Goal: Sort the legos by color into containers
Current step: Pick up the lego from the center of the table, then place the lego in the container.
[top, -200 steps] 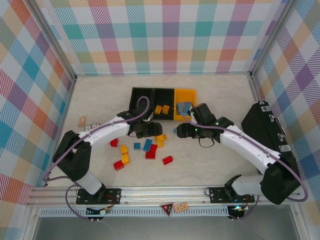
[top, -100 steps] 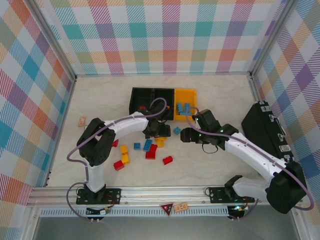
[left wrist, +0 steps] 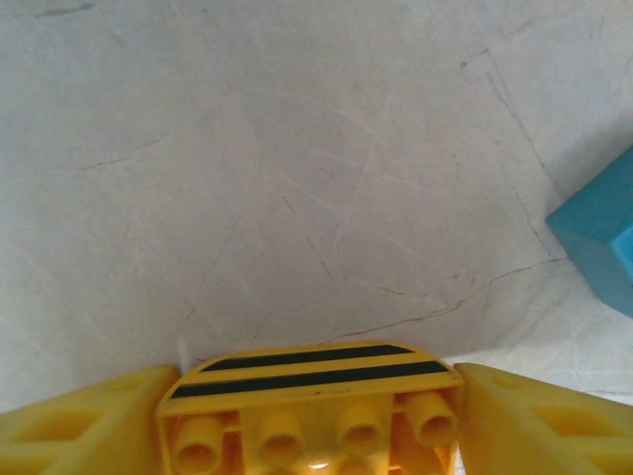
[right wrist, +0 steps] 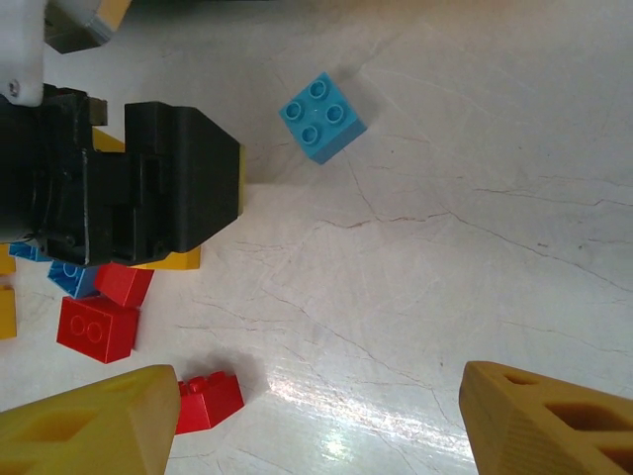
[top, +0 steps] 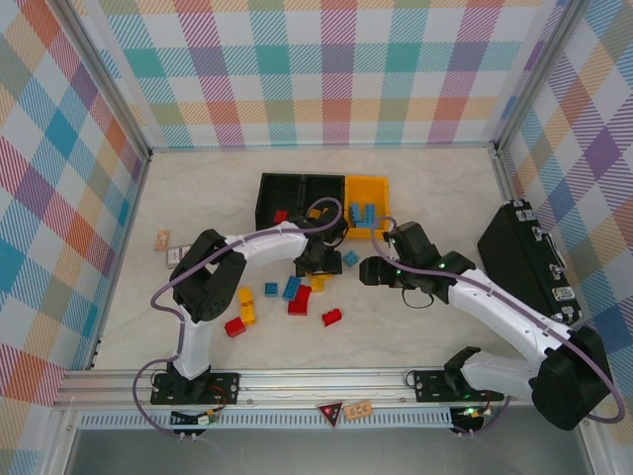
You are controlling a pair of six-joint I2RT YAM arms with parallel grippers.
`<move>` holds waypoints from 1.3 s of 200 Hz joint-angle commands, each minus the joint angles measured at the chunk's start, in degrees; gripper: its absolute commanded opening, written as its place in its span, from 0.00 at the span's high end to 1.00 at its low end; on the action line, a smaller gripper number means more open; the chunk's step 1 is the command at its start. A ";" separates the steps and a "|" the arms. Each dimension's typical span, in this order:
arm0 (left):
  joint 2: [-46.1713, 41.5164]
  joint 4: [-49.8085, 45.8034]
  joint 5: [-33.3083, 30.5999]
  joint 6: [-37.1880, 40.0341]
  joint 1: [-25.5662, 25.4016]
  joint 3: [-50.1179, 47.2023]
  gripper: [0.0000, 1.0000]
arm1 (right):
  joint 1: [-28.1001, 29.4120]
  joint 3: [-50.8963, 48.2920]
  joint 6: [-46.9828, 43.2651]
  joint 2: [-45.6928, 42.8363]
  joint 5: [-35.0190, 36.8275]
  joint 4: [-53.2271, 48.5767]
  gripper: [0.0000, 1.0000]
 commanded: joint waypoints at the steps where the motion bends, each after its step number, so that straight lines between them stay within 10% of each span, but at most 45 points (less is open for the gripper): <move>1: 1.24 -1.91 -1.49 0.16 -1.19 1.54 0.38 | -0.43 -1.02 0.95 -1.27 0.76 0.54 0.25; 147: -3.06 -9.04 -6.29 8.68 4.38 15.27 0.41 | -0.64 0.11 3.27 -2.05 -0.41 2.01 0.25; 260: 15.15 -14.07 -6.90 13.92 10.82 44.83 0.41 | -0.56 -0.50 5.28 -1.80 -0.93 2.63 0.25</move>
